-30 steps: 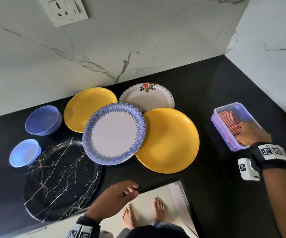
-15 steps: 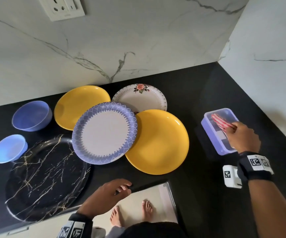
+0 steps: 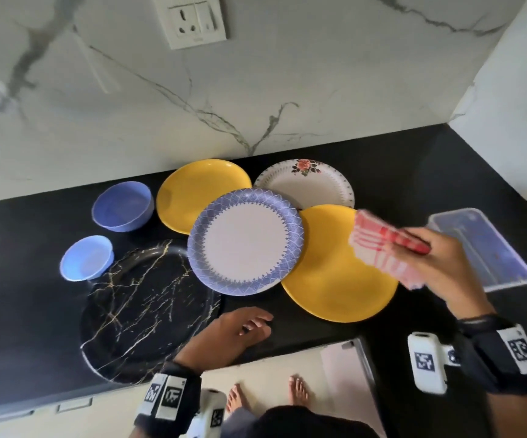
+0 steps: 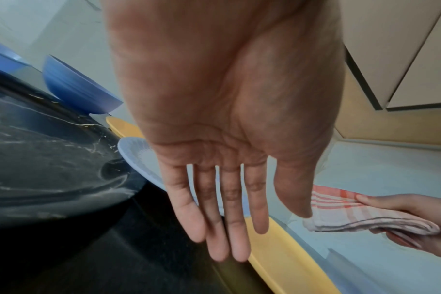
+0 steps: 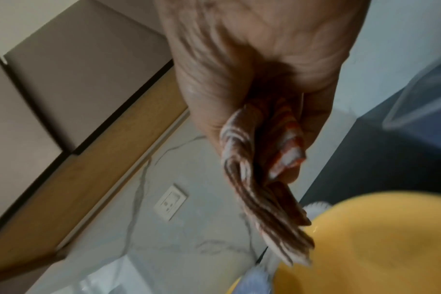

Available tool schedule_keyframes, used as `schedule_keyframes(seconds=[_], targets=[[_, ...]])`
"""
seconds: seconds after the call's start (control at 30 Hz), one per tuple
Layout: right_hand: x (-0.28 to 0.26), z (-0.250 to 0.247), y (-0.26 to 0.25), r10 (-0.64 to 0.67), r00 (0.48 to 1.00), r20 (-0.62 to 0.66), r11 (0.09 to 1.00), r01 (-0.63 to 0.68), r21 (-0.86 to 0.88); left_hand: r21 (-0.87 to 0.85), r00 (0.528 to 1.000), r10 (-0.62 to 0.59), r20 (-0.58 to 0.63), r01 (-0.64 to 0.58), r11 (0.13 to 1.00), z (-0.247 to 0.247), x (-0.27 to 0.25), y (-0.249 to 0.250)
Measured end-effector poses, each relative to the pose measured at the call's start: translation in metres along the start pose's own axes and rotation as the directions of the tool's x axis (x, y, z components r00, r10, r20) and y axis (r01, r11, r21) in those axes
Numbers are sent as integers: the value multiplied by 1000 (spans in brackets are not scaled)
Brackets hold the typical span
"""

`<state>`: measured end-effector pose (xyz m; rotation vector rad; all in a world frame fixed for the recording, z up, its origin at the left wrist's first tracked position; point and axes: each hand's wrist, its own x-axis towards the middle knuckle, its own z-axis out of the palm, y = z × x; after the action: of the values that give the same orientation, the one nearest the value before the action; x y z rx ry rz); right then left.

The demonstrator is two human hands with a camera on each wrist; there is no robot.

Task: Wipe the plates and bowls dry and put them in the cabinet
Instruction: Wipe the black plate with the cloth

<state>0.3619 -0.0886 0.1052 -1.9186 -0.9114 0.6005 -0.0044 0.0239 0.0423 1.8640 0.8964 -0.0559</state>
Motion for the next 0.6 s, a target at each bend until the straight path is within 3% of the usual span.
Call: schedule_keyframes(seconds=[0.2,0.33,0.47,0.6], targets=[[-18,89,-31,-23,962,273,988,64,-140,-28,999,-13,-47,12,1000,-25,-19,-21],[-33,137,-52,-86,960,265,986,121,-115,-36,987,-60,-151,55,998,-48,-35,-44],[-46,163,-65,-11,969,248,999,-1,51,-128,949,-135,-284,102,986,-63,-43,-62],[-61,179,-75,45,980,195,971,-88,222,-175,911,-256,-323,209,962,-76,-43,-79]])
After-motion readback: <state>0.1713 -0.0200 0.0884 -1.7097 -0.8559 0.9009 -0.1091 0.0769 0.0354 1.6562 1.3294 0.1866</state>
